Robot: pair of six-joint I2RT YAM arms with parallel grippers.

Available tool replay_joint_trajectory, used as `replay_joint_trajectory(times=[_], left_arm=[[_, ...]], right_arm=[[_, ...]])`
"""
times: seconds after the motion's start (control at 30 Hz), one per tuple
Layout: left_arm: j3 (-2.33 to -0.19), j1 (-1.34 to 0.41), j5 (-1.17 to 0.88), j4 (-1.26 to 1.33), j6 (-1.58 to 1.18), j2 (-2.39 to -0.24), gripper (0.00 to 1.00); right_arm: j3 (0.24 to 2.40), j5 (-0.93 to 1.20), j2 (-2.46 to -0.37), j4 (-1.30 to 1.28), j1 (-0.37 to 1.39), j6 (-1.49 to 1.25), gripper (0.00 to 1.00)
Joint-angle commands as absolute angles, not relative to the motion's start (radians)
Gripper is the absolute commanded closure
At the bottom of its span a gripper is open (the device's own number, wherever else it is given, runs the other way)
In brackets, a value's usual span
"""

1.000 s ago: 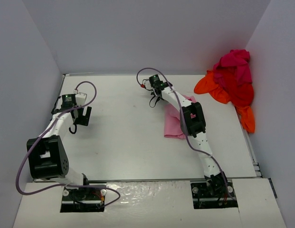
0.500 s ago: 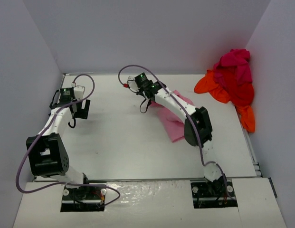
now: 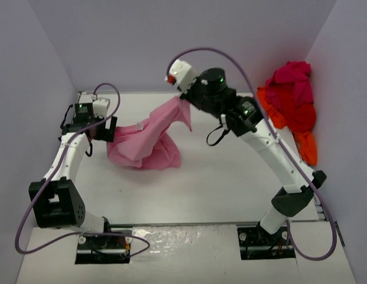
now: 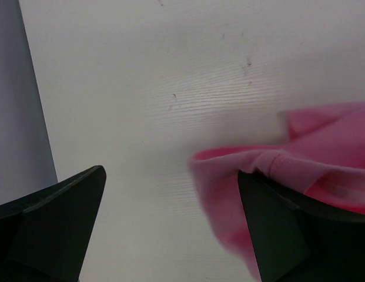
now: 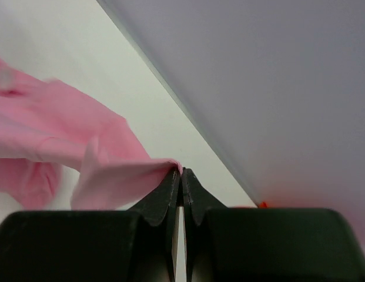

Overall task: Fold and stack the t-shirts
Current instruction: Flatten the tshirt out

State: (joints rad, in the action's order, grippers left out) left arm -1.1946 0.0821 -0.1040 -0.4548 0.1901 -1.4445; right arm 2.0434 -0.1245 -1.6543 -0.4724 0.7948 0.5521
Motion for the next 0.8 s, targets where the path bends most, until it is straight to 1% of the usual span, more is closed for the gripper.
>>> replay_joint_trajectory(times=[0.0,0.07,0.2,0.3,0.4,0.47,0.53,0.63,0.77], left_arm=[[-1.248,0.028,-0.144,-0.465,0.212,-1.429,0.07],[-1.247,0.009,-0.137,-0.459,0.222,-1.457,0.07],[-1.276,-0.059,-0.102,-0.472,0.227,-1.538,0.07],[-1.292,-0.072,-0.069,-0.474,0.229,-1.554,0.08],[-1.303,-0.074,-0.053,-0.47,0.231,-1.544,0.09],[-1.31,-0.075,-0.077,-0.482,0.232,-1.531,0.09],[-1.317,-0.087,-0.137,-0.514,0.243,-1.511,0.12],[-1.322,-0.134,-0.179,-0.551,0.267,-1.496,0.12],[-1.367,-0.227,-0.196,-0.588,0.279,-1.531,0.12]], right_arm=[[1.915,-0.175,-1.557,-0.382,0.615,0.55,1.0],[1.842,-0.216,-1.525,-0.33,0.543,0.546,1.0],[1.704,-0.295,-1.534,-0.272,0.52,0.558,1.0],[1.694,-0.274,-1.555,-0.251,0.53,0.544,1.0],[1.714,-0.31,-1.595,-0.226,0.545,0.546,1.0],[1.73,-0.328,-1.628,-0.22,0.548,0.549,1.0],[1.738,-0.303,-1.64,-0.219,0.55,0.538,1.0],[1.743,-0.289,-1.654,-0.219,0.561,0.529,1.0],[1.744,-0.29,-1.667,-0.218,0.56,0.534,1.0]])
